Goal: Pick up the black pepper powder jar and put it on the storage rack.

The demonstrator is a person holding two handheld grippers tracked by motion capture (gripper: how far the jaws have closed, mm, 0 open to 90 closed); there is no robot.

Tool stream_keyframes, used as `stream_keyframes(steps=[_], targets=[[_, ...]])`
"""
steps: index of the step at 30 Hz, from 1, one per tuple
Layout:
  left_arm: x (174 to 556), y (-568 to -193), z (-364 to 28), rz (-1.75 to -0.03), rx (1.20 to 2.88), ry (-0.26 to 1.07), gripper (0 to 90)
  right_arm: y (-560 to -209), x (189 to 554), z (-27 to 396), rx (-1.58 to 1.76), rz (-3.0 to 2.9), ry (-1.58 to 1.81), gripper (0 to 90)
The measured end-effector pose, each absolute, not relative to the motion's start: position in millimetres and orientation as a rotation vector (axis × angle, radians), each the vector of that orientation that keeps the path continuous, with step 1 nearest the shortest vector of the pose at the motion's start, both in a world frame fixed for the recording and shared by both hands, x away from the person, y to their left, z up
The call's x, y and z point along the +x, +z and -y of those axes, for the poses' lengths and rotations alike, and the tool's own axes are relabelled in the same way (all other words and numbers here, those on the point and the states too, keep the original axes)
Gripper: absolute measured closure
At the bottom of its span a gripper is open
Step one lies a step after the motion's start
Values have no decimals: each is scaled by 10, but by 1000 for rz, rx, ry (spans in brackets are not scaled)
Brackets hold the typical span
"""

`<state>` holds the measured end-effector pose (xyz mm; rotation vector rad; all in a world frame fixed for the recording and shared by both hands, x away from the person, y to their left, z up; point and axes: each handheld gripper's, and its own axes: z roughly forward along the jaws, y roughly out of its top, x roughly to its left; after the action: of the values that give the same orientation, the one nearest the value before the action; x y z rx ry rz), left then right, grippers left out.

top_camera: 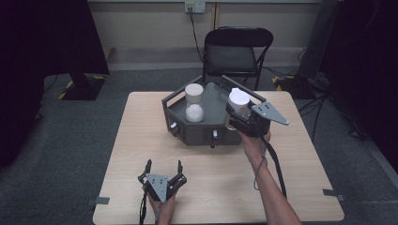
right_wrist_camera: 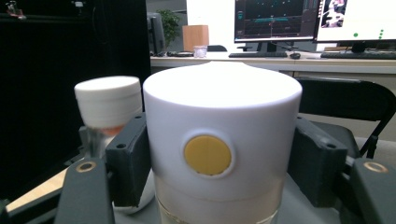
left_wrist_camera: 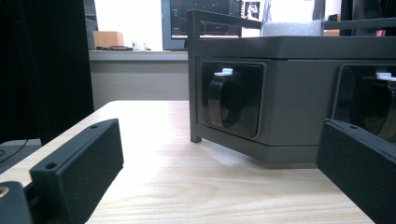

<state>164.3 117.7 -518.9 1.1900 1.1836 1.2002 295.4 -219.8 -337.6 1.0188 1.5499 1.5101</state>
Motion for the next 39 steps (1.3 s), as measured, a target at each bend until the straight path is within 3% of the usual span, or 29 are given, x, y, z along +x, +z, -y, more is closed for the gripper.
stream_keyframes(steps=[16, 39], targets=[[1643, -5188, -1177, -1184, 1191, 1201, 4, -3294, 3412, 1828, 1123, -1569, 1369, 297], [1643, -5188, -1174, -1185, 1190, 1203, 4, -3486, 3380, 1766, 1112, -1537, 1339, 297]])
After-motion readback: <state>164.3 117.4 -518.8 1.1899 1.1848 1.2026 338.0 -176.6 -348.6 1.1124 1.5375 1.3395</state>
